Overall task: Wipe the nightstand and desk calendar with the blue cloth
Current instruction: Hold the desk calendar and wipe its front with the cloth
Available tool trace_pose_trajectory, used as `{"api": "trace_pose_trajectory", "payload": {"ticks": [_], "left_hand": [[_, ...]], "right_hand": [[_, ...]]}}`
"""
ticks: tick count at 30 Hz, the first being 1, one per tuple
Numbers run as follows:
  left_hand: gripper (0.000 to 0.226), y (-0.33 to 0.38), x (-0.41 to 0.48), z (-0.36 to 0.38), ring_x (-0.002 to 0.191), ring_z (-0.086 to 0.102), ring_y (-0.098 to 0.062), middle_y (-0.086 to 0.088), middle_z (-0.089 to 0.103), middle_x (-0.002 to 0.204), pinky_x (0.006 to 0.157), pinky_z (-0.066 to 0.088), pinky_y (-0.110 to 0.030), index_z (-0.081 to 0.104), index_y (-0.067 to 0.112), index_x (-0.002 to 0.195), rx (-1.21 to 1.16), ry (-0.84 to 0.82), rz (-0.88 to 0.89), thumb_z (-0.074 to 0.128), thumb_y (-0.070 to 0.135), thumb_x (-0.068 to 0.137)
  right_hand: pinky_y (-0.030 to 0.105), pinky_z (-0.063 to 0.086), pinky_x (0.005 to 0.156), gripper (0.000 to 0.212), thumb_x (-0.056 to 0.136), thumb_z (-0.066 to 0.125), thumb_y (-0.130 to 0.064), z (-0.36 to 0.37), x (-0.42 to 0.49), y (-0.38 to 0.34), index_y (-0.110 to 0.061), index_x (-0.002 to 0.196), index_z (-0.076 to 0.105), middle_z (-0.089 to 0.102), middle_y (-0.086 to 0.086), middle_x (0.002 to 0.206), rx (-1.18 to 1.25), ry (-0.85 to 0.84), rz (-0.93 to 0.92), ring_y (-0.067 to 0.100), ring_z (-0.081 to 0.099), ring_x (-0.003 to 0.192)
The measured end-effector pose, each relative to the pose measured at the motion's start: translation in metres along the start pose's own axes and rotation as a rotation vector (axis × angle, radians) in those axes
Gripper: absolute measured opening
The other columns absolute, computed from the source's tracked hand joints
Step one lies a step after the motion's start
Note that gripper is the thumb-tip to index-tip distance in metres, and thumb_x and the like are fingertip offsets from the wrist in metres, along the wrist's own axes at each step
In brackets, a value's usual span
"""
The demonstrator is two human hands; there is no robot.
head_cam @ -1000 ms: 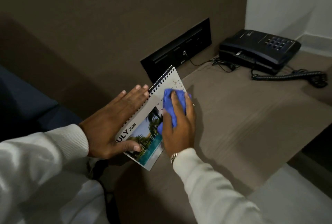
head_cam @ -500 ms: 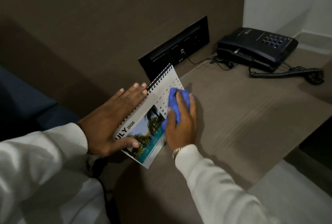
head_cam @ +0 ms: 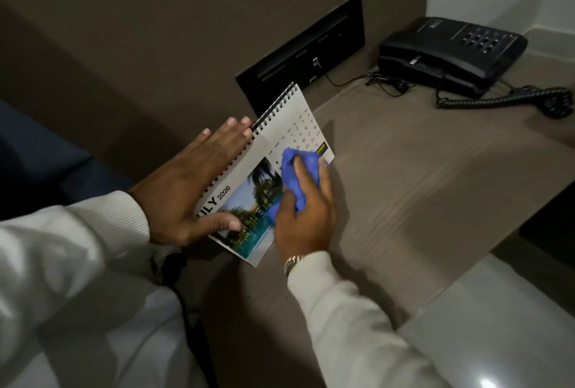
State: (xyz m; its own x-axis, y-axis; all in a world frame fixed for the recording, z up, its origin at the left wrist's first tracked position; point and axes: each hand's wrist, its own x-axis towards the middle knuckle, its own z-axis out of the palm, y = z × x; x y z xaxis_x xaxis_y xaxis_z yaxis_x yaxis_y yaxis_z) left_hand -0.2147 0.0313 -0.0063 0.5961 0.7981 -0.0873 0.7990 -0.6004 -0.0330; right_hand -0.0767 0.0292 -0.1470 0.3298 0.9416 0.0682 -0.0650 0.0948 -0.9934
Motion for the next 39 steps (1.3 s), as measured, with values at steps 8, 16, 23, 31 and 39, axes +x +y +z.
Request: {"api": "trace_pose_trajectory", "payload": {"ticks": [8,16,23,31,39], "left_hand": [[0.108,-0.005,0.000,0.007,0.153,0.000,-0.021,-0.007,0.003,0.165,0.124,0.006,-0.041,0.006,0.009,0.154,-0.002,0.040,0.029,0.044,0.075,0.079],[0.109,-0.003,0.001,0.006,0.153,0.000,-0.021,-0.008,0.004,0.165,0.122,0.013,-0.053,0.008,0.007,0.154,-0.054,0.032,-0.015,0.048,0.073,0.076],[0.111,-0.004,-0.001,0.008,0.153,0.001,-0.021,-0.008,0.004,0.165,0.123,0.011,-0.051,0.008,0.008,0.154,-0.088,0.053,0.012,0.051,0.073,0.075],[0.112,-0.006,-0.001,0.008,0.153,-0.001,-0.016,-0.005,0.003,0.165,0.124,0.013,-0.045,0.005,0.012,0.154,-0.073,0.055,0.001,0.055,0.071,0.073],[0.112,-0.008,0.000,0.011,0.153,-0.001,-0.017,-0.006,0.003,0.165,0.123,0.014,-0.048,0.007,0.009,0.154,-0.113,0.070,0.000,0.058,0.068,0.074]], "right_hand": [[0.000,0.024,0.101,0.046,0.086,0.056,-0.005,0.008,-0.002,-0.021,-0.023,0.129,0.056,0.028,0.006,0.156,0.040,-0.051,-0.188,0.016,0.029,0.141],[0.035,0.042,0.107,0.048,0.087,0.057,0.000,0.000,0.012,-0.002,-0.018,0.131,0.053,0.033,0.009,0.154,-0.080,0.003,-0.031,0.018,0.030,0.140],[0.009,0.035,0.100,0.056,0.081,0.060,0.006,0.005,-0.042,-0.008,-0.023,0.128,0.056,0.030,0.006,0.155,-0.083,-0.126,-0.146,0.012,0.033,0.137],[0.034,0.040,0.108,0.053,0.089,0.051,-0.002,-0.001,0.026,-0.010,-0.021,0.138,0.046,0.023,0.012,0.157,-0.263,-0.168,-0.362,0.025,0.030,0.142],[0.019,0.030,0.104,0.055,0.085,0.055,-0.004,-0.003,-0.018,-0.007,-0.020,0.137,0.047,0.031,0.013,0.154,-0.283,-0.109,-0.130,0.028,0.036,0.138]]}}
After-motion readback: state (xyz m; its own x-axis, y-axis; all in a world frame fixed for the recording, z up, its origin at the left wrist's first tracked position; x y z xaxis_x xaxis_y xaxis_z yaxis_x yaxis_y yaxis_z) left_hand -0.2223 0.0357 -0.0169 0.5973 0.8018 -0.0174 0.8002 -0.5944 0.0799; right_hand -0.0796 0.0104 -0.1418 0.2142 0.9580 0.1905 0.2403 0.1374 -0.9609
